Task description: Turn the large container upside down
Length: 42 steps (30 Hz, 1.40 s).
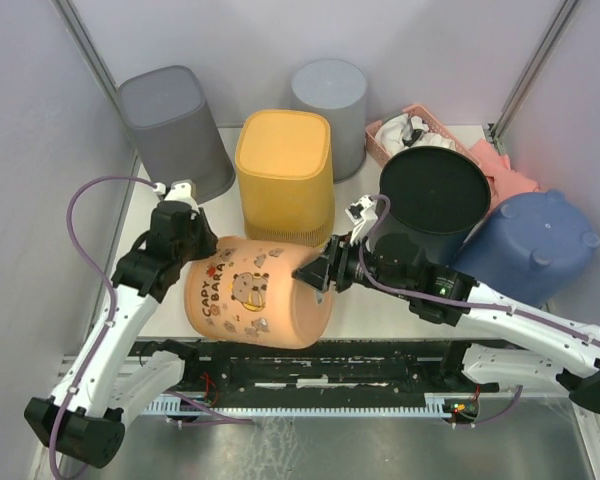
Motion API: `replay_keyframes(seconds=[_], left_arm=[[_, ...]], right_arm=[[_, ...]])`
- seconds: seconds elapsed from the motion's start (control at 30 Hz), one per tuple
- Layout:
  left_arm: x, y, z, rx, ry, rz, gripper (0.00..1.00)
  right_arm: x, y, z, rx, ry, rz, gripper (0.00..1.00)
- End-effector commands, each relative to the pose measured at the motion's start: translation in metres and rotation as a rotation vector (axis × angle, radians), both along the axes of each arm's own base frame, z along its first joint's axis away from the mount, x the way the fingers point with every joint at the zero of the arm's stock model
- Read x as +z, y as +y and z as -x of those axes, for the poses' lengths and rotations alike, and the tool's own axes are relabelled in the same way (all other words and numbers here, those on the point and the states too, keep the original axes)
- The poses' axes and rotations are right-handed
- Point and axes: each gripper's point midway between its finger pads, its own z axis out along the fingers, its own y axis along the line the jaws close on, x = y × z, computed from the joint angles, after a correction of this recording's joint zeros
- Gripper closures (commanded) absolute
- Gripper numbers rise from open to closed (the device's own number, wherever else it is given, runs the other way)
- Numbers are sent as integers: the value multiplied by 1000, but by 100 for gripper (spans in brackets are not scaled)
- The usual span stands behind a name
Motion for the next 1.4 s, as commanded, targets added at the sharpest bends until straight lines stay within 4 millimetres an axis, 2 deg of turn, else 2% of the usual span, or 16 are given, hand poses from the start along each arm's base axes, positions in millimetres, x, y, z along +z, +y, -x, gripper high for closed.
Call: replay_keyframes(seconds=[0.0, 0.3, 0.47, 0.53, 0.63, 0.67, 0.7, 0.77, 0.9, 0.93, 1.03, 1.13, 1.23, 1.3, 1.37], left_arm=[[-47, -25, 25, 31, 242, 136, 73], [-57, -38, -7, 71, 208, 209, 73], [-49, -37, -31, 73, 185, 179, 70], [-42, -30, -42, 84, 182, 157, 68], [-11, -22, -61, 86, 140, 138, 65], [13, -19, -71, 85, 89, 133, 64], [28, -15, -75, 90, 62, 122, 62], [66, -8, -82, 99, -13, 100, 58], [132, -1, -72, 79, -149, 89, 50], [146, -1, -66, 66, -185, 93, 49], [171, 0, -46, 35, -263, 122, 47], [185, -2, -24, 6, -326, 163, 45], [189, 4, -6, 22, -367, 184, 38], [194, 12, 5, 53, -400, 182, 37], [198, 21, 14, 94, -419, 179, 34]], right_arm=[[86, 38, 2, 85, -142, -283, 39], [47, 77, -7, 121, -70, -252, 39], [26, 90, -16, 101, -58, -214, 38], [30, 93, -19, 97, -68, -212, 37], [56, 85, -19, 106, -151, -173, 35], [61, 78, -20, 100, -184, -140, 33], [65, 70, -19, 97, -211, -104, 32], [65, 54, -16, 111, -273, -28, 29], [41, 12, -1, 183, -408, 143, 19], [26, -3, 3, 206, -445, 219, 16], [2, -44, 20, 269, -494, 328, 13], [-17, -69, 46, 347, -438, 358, 13], [-36, -66, 73, 424, -298, 300, 13], [-50, -50, 89, 470, -217, 253, 12], [-62, -30, 103, 504, -209, 242, 10]])
